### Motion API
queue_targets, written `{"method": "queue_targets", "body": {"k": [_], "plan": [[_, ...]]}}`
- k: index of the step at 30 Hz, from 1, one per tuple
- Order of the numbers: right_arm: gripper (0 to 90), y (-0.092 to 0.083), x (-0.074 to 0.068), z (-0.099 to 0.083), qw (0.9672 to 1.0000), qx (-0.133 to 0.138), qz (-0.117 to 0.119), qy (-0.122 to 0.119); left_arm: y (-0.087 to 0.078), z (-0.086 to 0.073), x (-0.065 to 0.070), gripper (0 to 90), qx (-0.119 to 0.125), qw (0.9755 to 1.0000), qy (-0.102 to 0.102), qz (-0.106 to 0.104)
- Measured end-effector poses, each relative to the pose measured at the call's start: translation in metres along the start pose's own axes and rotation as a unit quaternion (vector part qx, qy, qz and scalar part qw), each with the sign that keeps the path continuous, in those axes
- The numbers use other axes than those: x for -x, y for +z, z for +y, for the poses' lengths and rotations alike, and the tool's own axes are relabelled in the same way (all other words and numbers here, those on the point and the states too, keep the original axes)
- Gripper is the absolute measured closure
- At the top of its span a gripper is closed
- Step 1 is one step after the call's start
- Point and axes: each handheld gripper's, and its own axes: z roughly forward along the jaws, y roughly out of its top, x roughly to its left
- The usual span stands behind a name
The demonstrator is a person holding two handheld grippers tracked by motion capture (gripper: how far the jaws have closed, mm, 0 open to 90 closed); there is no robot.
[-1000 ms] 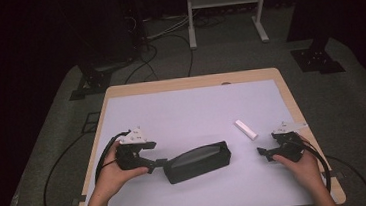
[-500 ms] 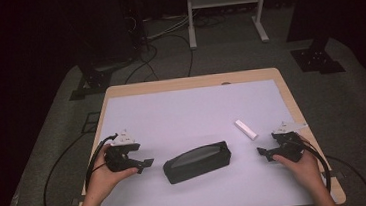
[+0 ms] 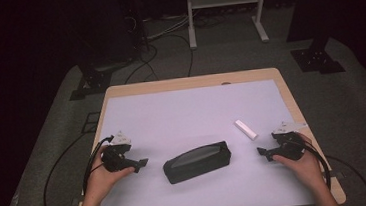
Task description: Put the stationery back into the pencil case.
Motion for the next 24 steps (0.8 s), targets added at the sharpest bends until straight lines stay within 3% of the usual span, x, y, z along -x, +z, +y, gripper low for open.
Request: {"method": "queue_targets", "body": {"k": [7,12,24], "plan": [[12.2,0.0,0.0,0.0,1.0,0.0,-0.001,-0.001,0.015,-0.007,-0.006,9.3,-0.015,0.9997,-0.014,0.014],[12.2,0.0,0.0,0.0,1.0,0.0,-0.001,-0.001,0.026,-0.012,-0.01,9.3,-0.038,0.9989,-0.012,0.027],[12.8,0.0,-0.002,0.003,0.9999,-0.01,-0.005,0.003,0.029,-0.017,-0.013,1.9,-0.01,0.999,-0.015,0.041]]}}
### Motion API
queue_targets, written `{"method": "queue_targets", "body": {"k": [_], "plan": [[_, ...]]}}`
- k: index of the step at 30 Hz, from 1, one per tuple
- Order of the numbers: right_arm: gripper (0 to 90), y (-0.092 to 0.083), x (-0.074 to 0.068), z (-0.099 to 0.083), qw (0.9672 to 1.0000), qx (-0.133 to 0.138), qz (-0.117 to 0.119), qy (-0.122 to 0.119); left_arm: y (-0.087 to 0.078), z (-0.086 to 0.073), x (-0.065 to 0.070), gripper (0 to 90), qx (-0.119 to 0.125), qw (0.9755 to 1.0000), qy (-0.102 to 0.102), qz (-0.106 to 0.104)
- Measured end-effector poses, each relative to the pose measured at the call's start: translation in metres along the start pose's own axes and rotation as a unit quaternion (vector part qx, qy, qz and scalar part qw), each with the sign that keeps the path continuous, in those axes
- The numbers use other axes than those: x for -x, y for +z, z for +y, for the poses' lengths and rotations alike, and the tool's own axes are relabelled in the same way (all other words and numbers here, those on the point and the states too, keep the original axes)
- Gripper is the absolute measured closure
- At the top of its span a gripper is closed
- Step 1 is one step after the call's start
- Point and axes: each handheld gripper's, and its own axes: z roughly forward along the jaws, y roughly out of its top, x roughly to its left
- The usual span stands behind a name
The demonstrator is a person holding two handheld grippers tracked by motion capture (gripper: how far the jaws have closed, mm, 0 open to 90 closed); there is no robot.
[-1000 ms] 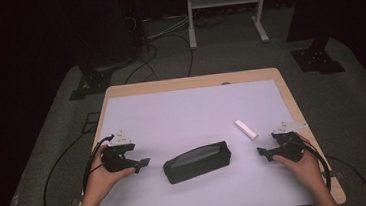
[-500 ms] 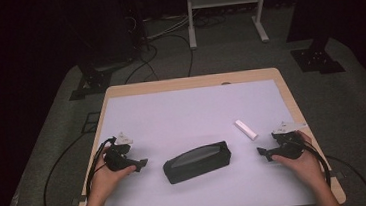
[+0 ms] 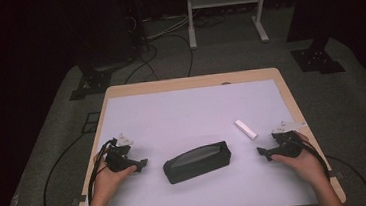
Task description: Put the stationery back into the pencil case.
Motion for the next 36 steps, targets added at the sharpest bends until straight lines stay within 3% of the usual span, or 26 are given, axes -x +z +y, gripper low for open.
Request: {"method": "queue_targets", "body": {"k": [7,13,16,36], "plan": [[14.0,-0.001,-0.002,0.005,0.9997,-0.022,-0.009,0.004,0.001,-0.005,-0.001,0.8,0.019,0.9998,-0.001,-0.003],[20.6,-0.003,-0.005,0.01,0.999,-0.042,-0.01,0.012,0.001,-0.011,-0.002,0.3,0.045,0.999,-0.004,-0.005],[26.3,-0.005,-0.005,0.012,0.9985,-0.052,-0.011,0.012,0.001,-0.011,-0.001,0.3,0.045,0.999,-0.004,-0.005],[38.5,-0.019,-0.008,0.048,0.9969,-0.073,0.008,0.029,0.002,-0.011,-0.002,0.2,0.045,0.999,-0.003,-0.006]]}}
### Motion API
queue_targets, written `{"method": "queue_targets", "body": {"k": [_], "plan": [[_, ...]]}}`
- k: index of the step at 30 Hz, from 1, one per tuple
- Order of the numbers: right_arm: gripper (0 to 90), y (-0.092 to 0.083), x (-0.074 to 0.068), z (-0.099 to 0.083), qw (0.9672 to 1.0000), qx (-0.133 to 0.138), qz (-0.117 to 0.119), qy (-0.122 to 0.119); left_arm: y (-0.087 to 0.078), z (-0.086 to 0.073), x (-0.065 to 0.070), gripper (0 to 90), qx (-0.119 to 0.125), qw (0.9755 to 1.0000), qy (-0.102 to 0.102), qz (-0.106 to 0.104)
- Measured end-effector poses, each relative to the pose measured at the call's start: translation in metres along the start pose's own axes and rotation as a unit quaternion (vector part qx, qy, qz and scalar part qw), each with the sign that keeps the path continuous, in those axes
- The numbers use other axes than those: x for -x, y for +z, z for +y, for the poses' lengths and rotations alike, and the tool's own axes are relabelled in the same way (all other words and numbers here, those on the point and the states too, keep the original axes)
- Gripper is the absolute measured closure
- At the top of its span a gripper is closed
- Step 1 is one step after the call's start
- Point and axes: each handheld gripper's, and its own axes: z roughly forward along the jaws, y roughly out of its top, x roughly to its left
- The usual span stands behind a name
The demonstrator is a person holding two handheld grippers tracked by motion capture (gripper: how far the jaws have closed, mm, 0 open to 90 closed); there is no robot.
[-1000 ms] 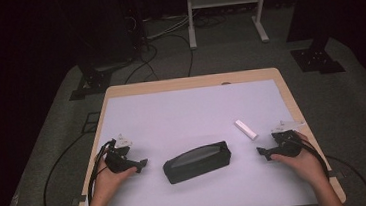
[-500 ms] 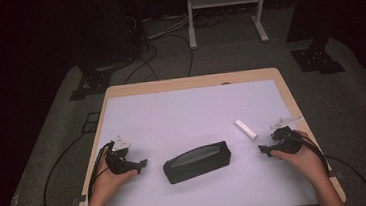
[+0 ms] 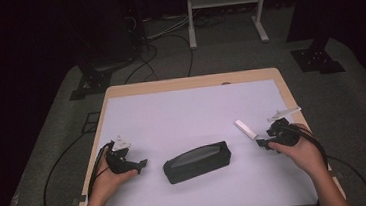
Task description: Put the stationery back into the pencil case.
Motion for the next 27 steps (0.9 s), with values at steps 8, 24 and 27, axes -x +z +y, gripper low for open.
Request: {"method": "queue_targets", "body": {"k": [8,24,27], "plan": [[41.5,0.003,0.0,0.017,0.9999,-0.009,0.008,-0.005,0.0,0.0,0.0,0.2,-0.001,1.0,0.001,0.0],[46.7,0.021,-0.001,0.052,0.999,-0.032,0.013,-0.028,0.0,0.0,0.0,0.2,0.0,1.0,0.001,0.001],[47.6,0.025,0.0,0.056,0.9989,-0.036,0.015,-0.027,0.0,0.0,0.0,0.3,0.0,1.0,0.001,0.001]]}}
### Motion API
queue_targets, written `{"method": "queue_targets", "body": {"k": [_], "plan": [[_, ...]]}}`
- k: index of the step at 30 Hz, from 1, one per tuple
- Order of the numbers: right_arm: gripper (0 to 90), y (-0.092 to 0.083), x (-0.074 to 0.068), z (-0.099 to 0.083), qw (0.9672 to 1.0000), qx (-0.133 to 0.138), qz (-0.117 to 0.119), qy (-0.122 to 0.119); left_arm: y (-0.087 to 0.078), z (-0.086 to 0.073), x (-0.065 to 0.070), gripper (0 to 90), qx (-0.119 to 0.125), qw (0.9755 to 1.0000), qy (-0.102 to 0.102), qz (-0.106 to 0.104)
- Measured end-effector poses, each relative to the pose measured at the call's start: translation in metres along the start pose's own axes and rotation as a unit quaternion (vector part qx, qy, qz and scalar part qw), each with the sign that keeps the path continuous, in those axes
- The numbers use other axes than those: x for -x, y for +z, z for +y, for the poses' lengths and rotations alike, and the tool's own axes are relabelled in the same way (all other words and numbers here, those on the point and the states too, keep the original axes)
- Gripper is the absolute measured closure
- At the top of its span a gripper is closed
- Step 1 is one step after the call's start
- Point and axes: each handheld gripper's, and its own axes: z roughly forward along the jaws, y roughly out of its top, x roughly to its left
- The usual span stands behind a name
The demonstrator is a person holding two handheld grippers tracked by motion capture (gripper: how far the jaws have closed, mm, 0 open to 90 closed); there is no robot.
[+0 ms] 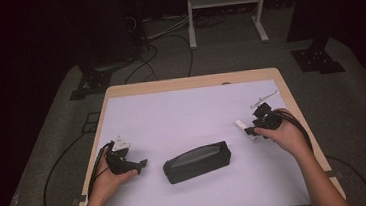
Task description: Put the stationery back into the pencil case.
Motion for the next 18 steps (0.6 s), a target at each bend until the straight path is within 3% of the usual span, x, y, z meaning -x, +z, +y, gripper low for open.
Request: {"method": "queue_targets", "body": {"k": [18], "plan": [[54.1,0.03,0.004,0.017,0.9984,-0.054,0.002,-0.014,0.0,0.0,0.0,0.2,0.0,1.0,0.0,0.0]]}}
